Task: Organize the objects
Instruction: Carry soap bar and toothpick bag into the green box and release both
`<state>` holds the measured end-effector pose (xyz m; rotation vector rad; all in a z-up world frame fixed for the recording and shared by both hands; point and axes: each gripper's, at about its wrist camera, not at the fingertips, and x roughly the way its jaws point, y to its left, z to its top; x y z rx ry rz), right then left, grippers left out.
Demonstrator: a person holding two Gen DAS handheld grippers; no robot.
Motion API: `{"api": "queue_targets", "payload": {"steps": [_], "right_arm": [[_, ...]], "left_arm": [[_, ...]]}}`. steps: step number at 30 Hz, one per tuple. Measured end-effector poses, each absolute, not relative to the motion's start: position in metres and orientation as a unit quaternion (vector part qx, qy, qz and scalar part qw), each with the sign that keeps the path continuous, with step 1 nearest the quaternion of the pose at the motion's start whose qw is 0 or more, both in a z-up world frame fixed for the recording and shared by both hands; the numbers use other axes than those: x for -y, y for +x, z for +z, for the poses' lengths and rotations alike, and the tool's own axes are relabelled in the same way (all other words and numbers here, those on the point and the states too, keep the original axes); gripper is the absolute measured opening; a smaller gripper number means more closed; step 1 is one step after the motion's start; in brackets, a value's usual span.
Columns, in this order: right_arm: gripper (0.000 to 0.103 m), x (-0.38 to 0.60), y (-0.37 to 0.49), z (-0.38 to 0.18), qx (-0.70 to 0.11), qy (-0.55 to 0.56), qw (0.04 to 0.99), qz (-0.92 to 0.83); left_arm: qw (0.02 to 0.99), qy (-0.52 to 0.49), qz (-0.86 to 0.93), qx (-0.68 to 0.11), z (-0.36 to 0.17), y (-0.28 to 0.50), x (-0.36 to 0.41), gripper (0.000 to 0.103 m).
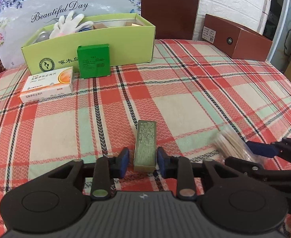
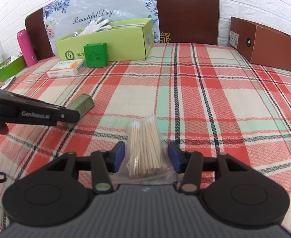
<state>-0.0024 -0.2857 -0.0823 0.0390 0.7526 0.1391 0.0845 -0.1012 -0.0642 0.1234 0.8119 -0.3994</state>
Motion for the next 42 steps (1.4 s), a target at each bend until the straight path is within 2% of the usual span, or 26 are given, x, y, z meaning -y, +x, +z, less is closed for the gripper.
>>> {"api": "queue_targets", "payload": {"steps": [6, 9, 10, 11, 12, 14, 21, 30, 37, 42], "right_arm": [[0.048, 0.285, -0.004, -0.083, -0.371, 0.014, 0.926, 0.066], [0.041, 0.283, -0.004, -0.083, -0.371, 0.009, 0.926, 0.065], [0.036, 0.283, -0.004, -0.083, -0.371, 0.009, 0.926, 0.066], [0.034, 0.282, -0.003, -0.082, -0.37, 0.009, 0.926, 0.066], [0.031, 0.282, -0.003, -0.082, -0.37, 0.009, 0.926, 0.067], [0.028, 0.281, -0.003, -0.08, -0.37, 0.009, 0.926, 0.07], [0.026, 0.275, 0.006, -0.062, -0.359, 0.042, 0.926, 0.11], [0.026, 0.261, 0.063, 0.002, -0.296, 0.044, 0.942, 0.152], [0.026, 0.249, 0.143, 0.041, -0.254, 0.05, 0.956, 0.141], [0.026, 0.241, 0.207, 0.037, -0.25, 0.056, 0.959, 0.121]], "left_arm": [[0.894, 0.034, -0.199, -0.4, -0.066, 0.093, 0.1, 0.036], [0.896, 0.035, -0.198, -0.397, -0.067, 0.092, 0.1, 0.036], [0.896, 0.036, -0.2, -0.396, -0.067, 0.092, 0.101, 0.036], [0.895, 0.035, -0.202, -0.396, -0.066, 0.092, 0.101, 0.035], [0.894, 0.031, -0.206, -0.396, -0.066, 0.092, 0.1, 0.025], [0.893, 0.028, -0.21, -0.396, -0.066, 0.092, 0.1, 0.025], [0.906, 0.04, -0.219, -0.361, -0.043, 0.085, 0.092, 0.024], [0.935, 0.018, -0.225, -0.275, 0.033, 0.113, 0.073, 0.024], [0.943, -0.02, -0.211, -0.256, 0.073, 0.18, 0.066, 0.024], [0.939, -0.043, -0.187, -0.287, 0.066, 0.246, 0.063, 0.024]]}}
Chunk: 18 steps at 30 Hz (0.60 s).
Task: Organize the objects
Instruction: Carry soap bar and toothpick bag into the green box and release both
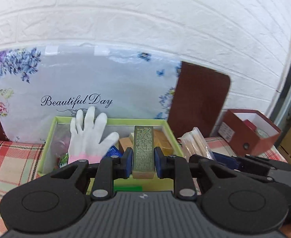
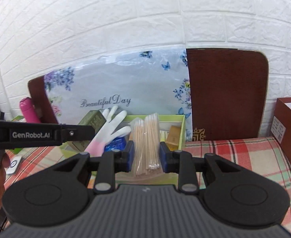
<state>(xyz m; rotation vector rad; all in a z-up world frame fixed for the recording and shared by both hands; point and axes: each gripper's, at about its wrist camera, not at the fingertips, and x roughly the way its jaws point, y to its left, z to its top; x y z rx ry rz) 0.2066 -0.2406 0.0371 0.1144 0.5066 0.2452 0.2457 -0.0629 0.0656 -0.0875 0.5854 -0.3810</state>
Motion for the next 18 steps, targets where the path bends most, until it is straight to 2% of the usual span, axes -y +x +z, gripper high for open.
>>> {"api": "queue_targets", "payload": {"steps": [5, 10, 11, 12, 13, 14, 15, 18], "right_arm": [[0.027, 0.231, 0.254, 0.015, -0.254, 0.053, 0.959, 0.118], [0.027, 0.222, 0.287, -0.008, -0.259, 0.046, 0.959, 0.108], [0.029, 0.221, 0.291, -0.011, -0.26, 0.044, 0.959, 0.106], [0.034, 0.219, 0.295, -0.015, -0.259, 0.04, 0.959, 0.106], [0.056, 0.218, 0.297, -0.019, -0.258, 0.035, 0.96, 0.108], [0.073, 0.216, 0.297, -0.021, -0.255, 0.03, 0.961, 0.106], [0.076, 0.215, 0.295, -0.024, -0.248, 0.023, 0.963, 0.101], [0.083, 0.214, 0.287, -0.028, -0.231, 0.01, 0.968, 0.098]], "left_arm": [[0.934, -0.063, -0.161, -0.313, 0.042, 0.304, 0.058, 0.024], [0.937, -0.043, -0.155, -0.311, 0.024, 0.328, 0.058, 0.024], [0.939, -0.046, -0.154, -0.303, 0.022, 0.329, 0.056, 0.027], [0.942, -0.045, -0.158, -0.294, 0.021, 0.328, 0.055, 0.047], [0.944, -0.04, -0.16, -0.286, 0.02, 0.327, 0.054, 0.063], [0.947, -0.034, -0.156, -0.279, 0.02, 0.324, 0.053, 0.09], [0.953, -0.026, -0.143, -0.265, 0.02, 0.321, 0.052, 0.094], [0.958, -0.012, -0.136, -0.252, 0.021, 0.314, 0.05, 0.094]]}}
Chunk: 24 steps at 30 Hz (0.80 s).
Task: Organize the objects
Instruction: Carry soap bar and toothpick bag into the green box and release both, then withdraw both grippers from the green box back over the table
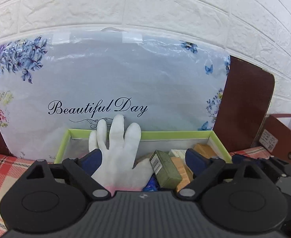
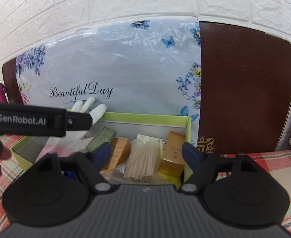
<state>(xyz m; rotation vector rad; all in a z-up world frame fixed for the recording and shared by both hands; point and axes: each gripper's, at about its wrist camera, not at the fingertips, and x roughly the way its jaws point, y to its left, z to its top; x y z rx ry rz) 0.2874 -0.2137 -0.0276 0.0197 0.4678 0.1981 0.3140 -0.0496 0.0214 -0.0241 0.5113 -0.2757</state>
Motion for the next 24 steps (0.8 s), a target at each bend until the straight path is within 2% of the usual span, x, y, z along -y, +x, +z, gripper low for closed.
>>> {"api": "queue_targets", "payload": {"steps": [4, 6, 8, 15, 24], "right_arm": [[0.086, 0.213, 0.275, -0.021, -0.236, 0.002, 0.967, 0.095], [0.092, 0.214, 0.263, -0.012, -0.229, 0.005, 0.968, 0.099], [0.103, 0.216, 0.248, -0.001, -0.219, 0.009, 0.971, 0.096], [0.103, 0.219, 0.188, 0.022, -0.208, 0.011, 0.973, 0.099], [0.103, 0.214, 0.116, 0.003, -0.237, 0.025, 0.966, 0.103]], "left_arm": [[0.953, -0.019, -0.132, -0.273, 0.027, 0.306, 0.044, 0.094], [0.954, -0.021, -0.13, -0.27, 0.035, 0.293, 0.041, 0.094], [0.955, -0.02, -0.116, -0.271, 0.044, 0.276, 0.038, 0.094], [0.962, -0.013, -0.082, -0.26, 0.051, 0.203, 0.025, 0.094], [0.959, -0.001, -0.041, -0.28, 0.026, 0.133, 0.007, 0.094]]}}
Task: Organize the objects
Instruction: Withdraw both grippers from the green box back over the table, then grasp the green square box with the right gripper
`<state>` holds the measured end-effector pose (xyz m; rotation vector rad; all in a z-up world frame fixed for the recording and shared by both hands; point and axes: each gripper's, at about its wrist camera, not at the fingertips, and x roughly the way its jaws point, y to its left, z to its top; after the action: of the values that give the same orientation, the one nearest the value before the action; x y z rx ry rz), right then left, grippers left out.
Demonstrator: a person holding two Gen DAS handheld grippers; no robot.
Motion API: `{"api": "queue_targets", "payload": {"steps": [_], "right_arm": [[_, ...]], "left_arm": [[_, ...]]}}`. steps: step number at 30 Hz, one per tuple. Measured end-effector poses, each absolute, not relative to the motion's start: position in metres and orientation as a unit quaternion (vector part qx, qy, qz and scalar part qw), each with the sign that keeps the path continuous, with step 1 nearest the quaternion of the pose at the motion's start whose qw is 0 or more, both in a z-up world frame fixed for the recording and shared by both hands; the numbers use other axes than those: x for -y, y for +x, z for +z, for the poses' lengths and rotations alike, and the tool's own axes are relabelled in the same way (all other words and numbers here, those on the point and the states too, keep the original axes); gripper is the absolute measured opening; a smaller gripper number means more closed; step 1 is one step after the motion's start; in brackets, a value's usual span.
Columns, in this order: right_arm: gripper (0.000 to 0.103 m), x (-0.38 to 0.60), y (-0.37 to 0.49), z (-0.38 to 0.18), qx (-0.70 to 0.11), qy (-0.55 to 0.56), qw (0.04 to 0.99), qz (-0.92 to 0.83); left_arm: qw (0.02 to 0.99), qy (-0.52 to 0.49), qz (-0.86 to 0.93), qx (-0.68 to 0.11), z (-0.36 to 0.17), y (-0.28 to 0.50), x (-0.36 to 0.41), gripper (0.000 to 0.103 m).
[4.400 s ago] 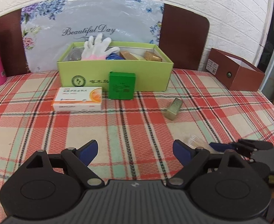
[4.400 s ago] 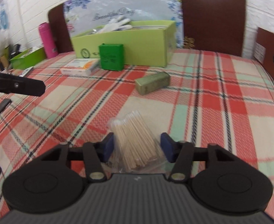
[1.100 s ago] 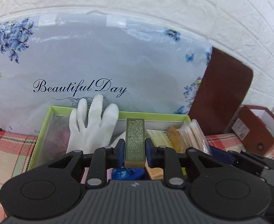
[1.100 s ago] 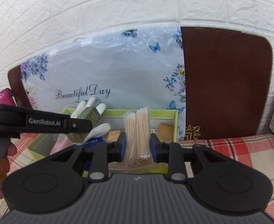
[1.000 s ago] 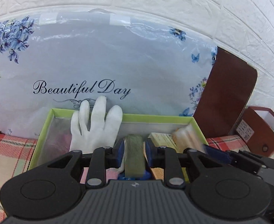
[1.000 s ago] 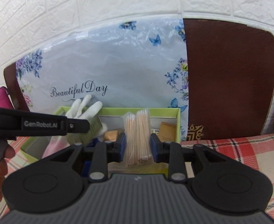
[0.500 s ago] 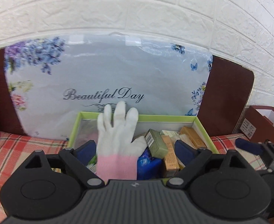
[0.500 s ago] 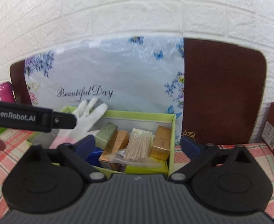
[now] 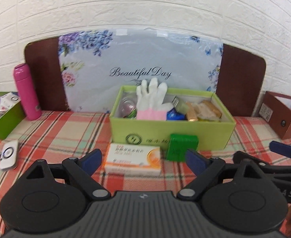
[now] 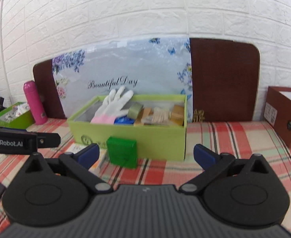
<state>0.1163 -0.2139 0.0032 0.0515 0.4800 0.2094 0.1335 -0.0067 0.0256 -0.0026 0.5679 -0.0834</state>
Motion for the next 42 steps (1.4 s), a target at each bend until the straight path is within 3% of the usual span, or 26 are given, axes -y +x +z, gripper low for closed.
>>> {"api": "queue_targets", "payload": {"steps": [12, 25, 35, 42], "right_arm": [[0.103, 0.205, 0.066, -0.036, -0.28, 0.051, 0.953, 0.102], [0.103, 0.181, 0.084, -0.053, -0.296, 0.045, 0.949, 0.094], [0.066, 0.143, 0.157, -0.037, -0.254, 0.02, 0.958, 0.132], [0.063, 0.119, 0.201, -0.043, -0.233, -0.025, 0.958, 0.167]], "left_arm": [[0.942, -0.01, 0.002, -0.337, -0.021, 0.098, -0.028, 0.094], [0.938, -0.009, -0.006, -0.346, -0.036, 0.096, -0.05, 0.094], [0.939, -0.032, -0.015, -0.343, -0.033, 0.111, -0.078, 0.094], [0.934, -0.045, -0.007, -0.354, -0.038, 0.125, -0.092, 0.094]]}}
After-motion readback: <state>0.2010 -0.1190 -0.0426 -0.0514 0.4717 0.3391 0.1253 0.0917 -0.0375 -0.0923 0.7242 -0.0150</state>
